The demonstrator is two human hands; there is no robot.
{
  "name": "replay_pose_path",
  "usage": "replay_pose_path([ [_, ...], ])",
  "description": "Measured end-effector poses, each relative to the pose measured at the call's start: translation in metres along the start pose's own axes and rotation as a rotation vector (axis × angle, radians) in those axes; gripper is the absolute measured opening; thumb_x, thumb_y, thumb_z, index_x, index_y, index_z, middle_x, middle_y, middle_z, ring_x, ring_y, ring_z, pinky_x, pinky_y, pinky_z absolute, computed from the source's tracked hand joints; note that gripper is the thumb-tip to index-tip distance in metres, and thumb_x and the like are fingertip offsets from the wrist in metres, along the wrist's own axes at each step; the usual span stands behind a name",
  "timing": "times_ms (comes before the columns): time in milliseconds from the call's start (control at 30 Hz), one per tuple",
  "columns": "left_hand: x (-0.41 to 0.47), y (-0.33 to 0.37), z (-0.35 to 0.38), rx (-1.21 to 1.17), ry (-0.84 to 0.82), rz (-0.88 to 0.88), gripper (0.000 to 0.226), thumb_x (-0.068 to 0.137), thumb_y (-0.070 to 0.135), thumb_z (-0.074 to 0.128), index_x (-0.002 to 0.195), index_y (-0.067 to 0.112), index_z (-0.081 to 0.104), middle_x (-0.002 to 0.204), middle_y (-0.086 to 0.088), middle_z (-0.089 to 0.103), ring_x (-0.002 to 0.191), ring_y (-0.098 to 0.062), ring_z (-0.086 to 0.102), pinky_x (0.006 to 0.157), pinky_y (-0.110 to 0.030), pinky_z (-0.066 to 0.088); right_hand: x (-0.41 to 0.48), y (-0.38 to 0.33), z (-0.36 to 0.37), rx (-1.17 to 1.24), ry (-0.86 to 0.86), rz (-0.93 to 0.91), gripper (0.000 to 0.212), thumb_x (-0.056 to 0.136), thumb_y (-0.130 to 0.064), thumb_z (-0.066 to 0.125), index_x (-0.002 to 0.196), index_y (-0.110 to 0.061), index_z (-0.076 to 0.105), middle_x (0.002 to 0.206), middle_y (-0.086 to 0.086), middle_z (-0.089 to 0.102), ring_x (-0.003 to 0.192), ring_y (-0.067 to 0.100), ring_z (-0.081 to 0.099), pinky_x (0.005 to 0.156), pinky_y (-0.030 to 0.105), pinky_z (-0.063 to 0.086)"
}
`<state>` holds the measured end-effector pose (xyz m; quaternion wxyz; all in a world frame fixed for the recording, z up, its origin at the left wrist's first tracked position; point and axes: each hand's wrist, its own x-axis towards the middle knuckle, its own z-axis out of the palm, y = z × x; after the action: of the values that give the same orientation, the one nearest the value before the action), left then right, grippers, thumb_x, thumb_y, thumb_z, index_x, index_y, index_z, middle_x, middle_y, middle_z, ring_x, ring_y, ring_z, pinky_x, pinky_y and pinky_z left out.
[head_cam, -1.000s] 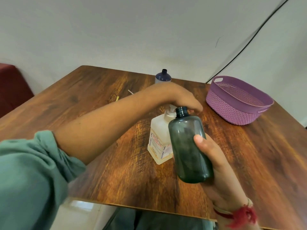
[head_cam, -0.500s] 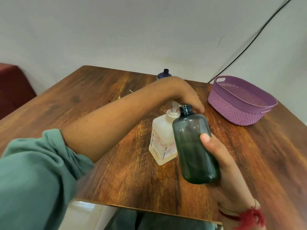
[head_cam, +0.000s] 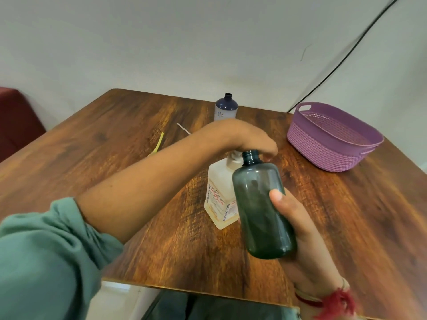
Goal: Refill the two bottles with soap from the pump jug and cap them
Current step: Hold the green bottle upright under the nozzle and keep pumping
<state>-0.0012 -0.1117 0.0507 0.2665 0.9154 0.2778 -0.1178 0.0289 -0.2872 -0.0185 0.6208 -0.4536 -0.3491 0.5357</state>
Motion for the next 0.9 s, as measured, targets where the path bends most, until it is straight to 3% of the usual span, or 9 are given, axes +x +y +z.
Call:
replay_pose_path([
  [133, -0.001, 0.002, -0.003, 0.095, 0.001, 0.010, 0.013, 0.095, 0.026, 0.041, 0.099, 0.016, 0.048, 0.093, -0.007, 0.049, 0.080, -0.018, 0.042, 0.064, -0.024, 0.033, -0.002, -0.002, -0.001, -0.015, 0.009, -0.002, 0.082, 0.049, -0.056, 0.082, 0.114, -0.011, 0.061, 0.105, 0.016, 0.067, 0.084, 0.024, 0.067, 0.062, 0.029, 0.054],
  [267, -0.003, -0.001, -0.006, -0.159, 0.052, 0.004, 0.012, 0.097, 0.020, 0.045, 0.101, 0.013, 0.053, 0.085, 0.000, 0.055, 0.068, -0.009, 0.050, 0.065, -0.020, 0.043, -0.001, -0.006, -0.001, -0.040, -0.021, -0.016, 0.081, 0.051, -0.056, 0.081, 0.116, -0.013, 0.061, 0.108, 0.017, 0.067, 0.089, 0.025, 0.067, 0.065, 0.031, 0.054],
  [367, -0.001, -0.002, -0.002, -0.200, 0.080, 0.043, 0.025, 0.097, 0.019, 0.040, 0.110, 0.010, 0.059, 0.087, -0.001, 0.058, 0.071, -0.014, 0.052, 0.077, -0.029, 0.045, 0.002, -0.002, 0.002, -0.005, -0.013, -0.011, 0.083, 0.049, -0.055, 0.083, 0.116, -0.012, 0.061, 0.106, 0.016, 0.067, 0.086, 0.023, 0.067, 0.061, 0.029, 0.054],
  [467, 0.000, -0.001, 0.002, -0.180, 0.066, 0.030, 0.032, 0.094, 0.020, 0.041, 0.117, 0.005, 0.058, 0.098, -0.011, 0.059, 0.080, -0.021, 0.049, 0.078, -0.035, 0.043, 0.003, 0.000, 0.001, 0.010, -0.013, -0.009, 0.078, 0.049, -0.055, 0.083, 0.114, -0.016, 0.063, 0.104, 0.013, 0.068, 0.084, 0.021, 0.067, 0.060, 0.029, 0.054],
  [600, -0.001, 0.003, -0.006, -0.005, 0.027, 0.058, 0.017, 0.097, 0.019, 0.037, 0.104, 0.011, 0.050, 0.091, -0.003, 0.048, 0.075, -0.013, 0.040, 0.067, -0.021, 0.035, 0.001, -0.002, -0.001, -0.014, -0.006, -0.012, 0.079, 0.047, -0.057, 0.082, 0.111, -0.015, 0.064, 0.104, 0.015, 0.068, 0.085, 0.023, 0.067, 0.061, 0.029, 0.054],
  [700, 0.001, 0.005, -0.007, -0.005, 0.032, 0.057, 0.023, 0.098, 0.017, 0.037, 0.111, 0.007, 0.053, 0.083, 0.002, 0.046, 0.065, -0.006, 0.038, 0.059, -0.015, 0.034, 0.001, -0.003, -0.001, -0.004, -0.025, -0.011, 0.077, 0.047, -0.057, 0.082, 0.111, -0.018, 0.065, 0.106, 0.016, 0.068, 0.087, 0.025, 0.068, 0.062, 0.030, 0.055],
  [800, 0.002, 0.001, 0.001, -0.086, 0.032, 0.038, 0.031, 0.095, 0.019, 0.041, 0.118, 0.008, 0.059, 0.091, -0.001, 0.057, 0.075, -0.014, 0.050, 0.069, -0.025, 0.040, 0.001, 0.001, -0.002, 0.003, -0.018, 0.001, 0.078, 0.046, -0.057, 0.083, 0.111, -0.017, 0.065, 0.104, 0.015, 0.068, 0.084, 0.024, 0.067, 0.061, 0.029, 0.054],
  [900, -0.001, 0.002, 0.001, -0.031, 0.019, 0.031, 0.035, 0.095, 0.022, 0.042, 0.122, 0.005, 0.057, 0.099, -0.009, 0.056, 0.083, -0.019, 0.047, 0.074, -0.028, 0.039, 0.001, 0.001, -0.001, -0.011, -0.006, 0.004, 0.077, 0.044, -0.058, 0.083, 0.109, -0.019, 0.066, 0.104, 0.013, 0.069, 0.086, 0.024, 0.068, 0.062, 0.030, 0.054],
])
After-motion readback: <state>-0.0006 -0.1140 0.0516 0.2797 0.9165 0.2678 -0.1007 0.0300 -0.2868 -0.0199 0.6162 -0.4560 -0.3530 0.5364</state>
